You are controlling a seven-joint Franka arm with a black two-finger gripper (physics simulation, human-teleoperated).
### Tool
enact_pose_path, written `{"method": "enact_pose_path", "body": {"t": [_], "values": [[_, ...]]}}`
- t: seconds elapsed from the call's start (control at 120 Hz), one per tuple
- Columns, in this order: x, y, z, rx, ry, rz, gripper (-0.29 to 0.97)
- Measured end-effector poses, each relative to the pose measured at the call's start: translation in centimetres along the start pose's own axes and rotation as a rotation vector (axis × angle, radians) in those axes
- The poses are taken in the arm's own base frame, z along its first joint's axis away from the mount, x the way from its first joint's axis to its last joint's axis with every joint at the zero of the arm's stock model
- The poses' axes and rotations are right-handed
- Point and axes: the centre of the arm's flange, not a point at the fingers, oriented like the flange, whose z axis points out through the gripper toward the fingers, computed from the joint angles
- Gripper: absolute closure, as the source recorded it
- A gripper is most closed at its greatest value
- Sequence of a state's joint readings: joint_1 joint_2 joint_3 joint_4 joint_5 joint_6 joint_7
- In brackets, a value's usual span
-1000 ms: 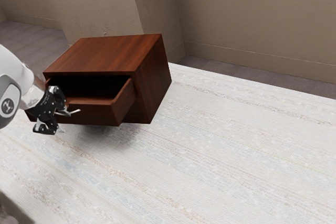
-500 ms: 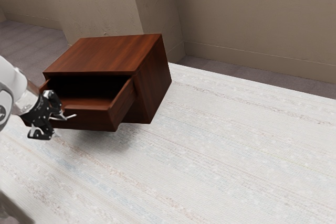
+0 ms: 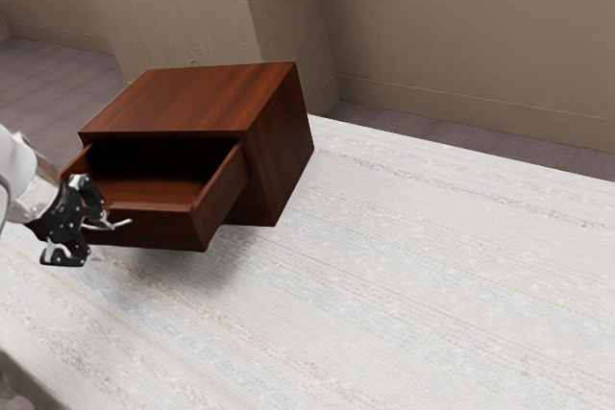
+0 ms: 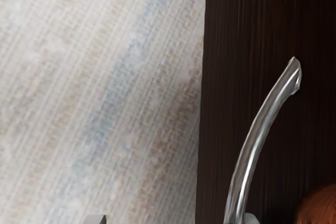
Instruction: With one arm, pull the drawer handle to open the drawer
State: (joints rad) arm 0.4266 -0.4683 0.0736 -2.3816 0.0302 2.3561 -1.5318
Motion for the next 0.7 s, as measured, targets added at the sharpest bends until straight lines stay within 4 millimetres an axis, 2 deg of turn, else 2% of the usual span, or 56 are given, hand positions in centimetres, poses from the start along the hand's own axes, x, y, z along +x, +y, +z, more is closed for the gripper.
{"method": "enact_pose_path", "body": {"t": [0.7], "values": [[0.43,0.43,-0.12,-0.010,0.019,0.022,0.39]]}}
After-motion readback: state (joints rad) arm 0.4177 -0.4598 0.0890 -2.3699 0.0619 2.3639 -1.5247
